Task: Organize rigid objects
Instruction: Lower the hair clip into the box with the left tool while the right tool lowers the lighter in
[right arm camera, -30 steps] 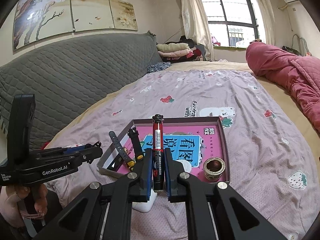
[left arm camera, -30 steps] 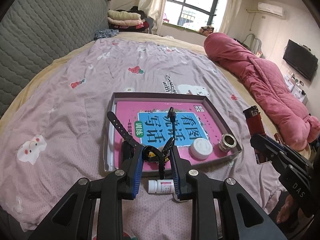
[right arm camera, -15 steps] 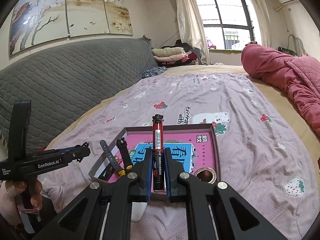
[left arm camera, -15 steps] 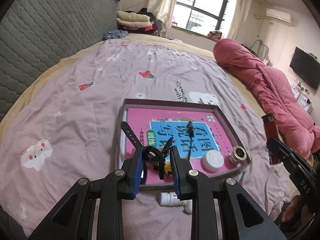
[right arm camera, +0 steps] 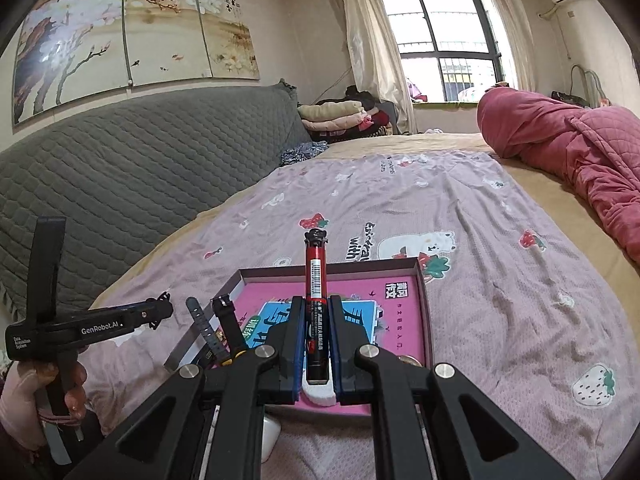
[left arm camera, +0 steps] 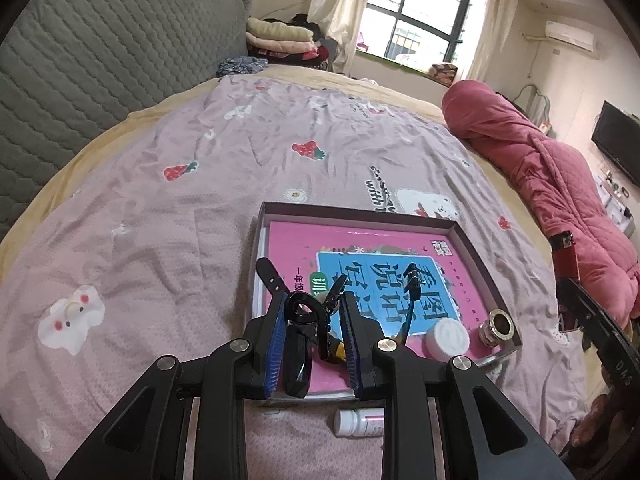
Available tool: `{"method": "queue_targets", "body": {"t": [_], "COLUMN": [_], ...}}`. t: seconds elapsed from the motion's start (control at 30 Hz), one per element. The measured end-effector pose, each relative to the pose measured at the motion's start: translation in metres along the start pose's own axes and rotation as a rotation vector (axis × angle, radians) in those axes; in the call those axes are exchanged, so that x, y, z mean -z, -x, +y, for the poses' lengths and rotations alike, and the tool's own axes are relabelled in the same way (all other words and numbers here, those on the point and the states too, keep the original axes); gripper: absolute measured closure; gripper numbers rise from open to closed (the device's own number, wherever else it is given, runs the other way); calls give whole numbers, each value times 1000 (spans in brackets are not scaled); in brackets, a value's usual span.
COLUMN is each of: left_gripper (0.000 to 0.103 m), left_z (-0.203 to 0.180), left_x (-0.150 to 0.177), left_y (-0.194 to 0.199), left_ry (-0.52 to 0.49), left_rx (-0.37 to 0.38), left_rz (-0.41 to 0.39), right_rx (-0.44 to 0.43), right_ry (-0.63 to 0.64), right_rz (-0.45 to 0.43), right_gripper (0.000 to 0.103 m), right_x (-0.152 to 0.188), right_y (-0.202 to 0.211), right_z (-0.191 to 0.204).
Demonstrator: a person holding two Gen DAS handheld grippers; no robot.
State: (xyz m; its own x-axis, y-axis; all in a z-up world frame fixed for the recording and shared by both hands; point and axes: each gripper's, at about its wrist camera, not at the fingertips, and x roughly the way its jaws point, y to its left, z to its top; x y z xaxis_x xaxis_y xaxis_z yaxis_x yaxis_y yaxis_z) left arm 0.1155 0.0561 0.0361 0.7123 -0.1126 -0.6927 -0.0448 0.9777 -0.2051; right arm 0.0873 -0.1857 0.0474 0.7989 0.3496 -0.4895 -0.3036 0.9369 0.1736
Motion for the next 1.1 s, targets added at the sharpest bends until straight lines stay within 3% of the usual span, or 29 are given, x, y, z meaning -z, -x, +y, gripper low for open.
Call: {"method": "queue_targets", "body": {"t": [0.43, 0.8, 1.1], "left_gripper": [76, 76, 76], "left_z": [-10, -15, -14], "left_x": [8, 22, 27], "left_y": [-31, -52, -61], "left_ry": [-12, -29, -32], "left_rx": [5, 2, 2], "left_rz": [50, 96, 111], "right_rx": [16, 30, 21], "right_ry": [19, 32, 69], "right_rz": [27, 126, 157], "right_gripper": [92, 92, 92], "right_x": [2, 25, 35], "right_y": [-22, -47, -59], "right_z": [-4, -9, 1]}}
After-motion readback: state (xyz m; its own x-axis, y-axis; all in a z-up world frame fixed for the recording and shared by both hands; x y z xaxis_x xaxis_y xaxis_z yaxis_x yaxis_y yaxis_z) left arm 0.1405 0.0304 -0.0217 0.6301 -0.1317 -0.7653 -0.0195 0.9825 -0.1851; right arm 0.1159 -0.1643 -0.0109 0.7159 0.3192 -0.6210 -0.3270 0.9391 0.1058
